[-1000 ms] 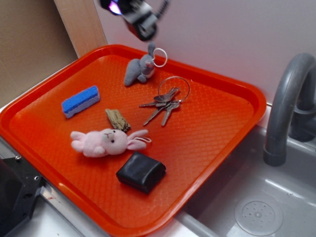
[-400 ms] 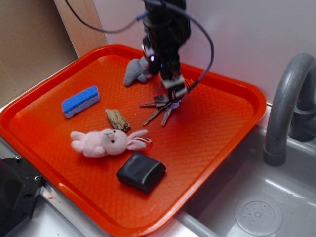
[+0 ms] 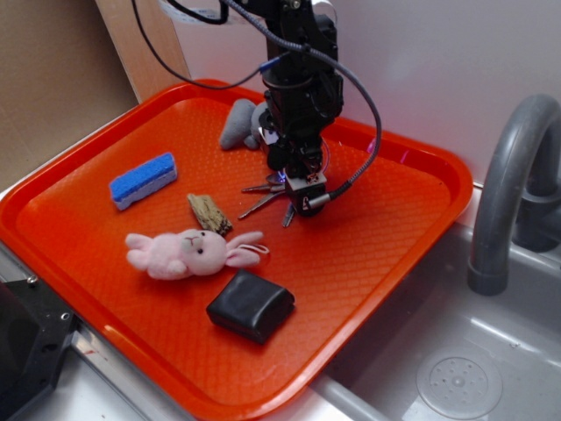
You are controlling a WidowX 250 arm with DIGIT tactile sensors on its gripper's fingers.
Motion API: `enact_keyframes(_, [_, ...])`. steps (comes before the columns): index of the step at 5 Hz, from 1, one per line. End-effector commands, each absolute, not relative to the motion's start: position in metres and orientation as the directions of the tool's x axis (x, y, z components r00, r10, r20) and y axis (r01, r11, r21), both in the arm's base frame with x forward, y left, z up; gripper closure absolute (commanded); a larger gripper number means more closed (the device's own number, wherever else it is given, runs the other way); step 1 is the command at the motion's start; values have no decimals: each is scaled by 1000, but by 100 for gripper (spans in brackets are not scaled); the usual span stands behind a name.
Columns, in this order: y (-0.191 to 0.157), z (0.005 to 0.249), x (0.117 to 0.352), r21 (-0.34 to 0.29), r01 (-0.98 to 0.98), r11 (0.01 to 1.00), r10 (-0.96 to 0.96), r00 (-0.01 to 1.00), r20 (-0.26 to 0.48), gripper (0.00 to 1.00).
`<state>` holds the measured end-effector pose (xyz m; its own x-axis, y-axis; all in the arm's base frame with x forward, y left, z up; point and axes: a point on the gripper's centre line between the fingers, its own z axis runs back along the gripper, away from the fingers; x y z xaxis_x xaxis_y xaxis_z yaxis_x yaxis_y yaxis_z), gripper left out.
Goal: Grab the silver keys.
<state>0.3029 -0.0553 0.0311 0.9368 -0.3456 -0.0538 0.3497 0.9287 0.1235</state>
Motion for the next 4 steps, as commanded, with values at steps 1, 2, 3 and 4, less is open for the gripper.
enact_keyframes(1, [-57,56,295,115,305,945,-309,951,19,100])
enact_keyframes(2, [-57,64,296,120,285,951,-291,956,39,100])
enact_keyframes(3, [-61,81,297,132,236,963,-249,964,91,100])
enact_keyframes(4, [-67,101,297,160,138,977,-167,969,180,100])
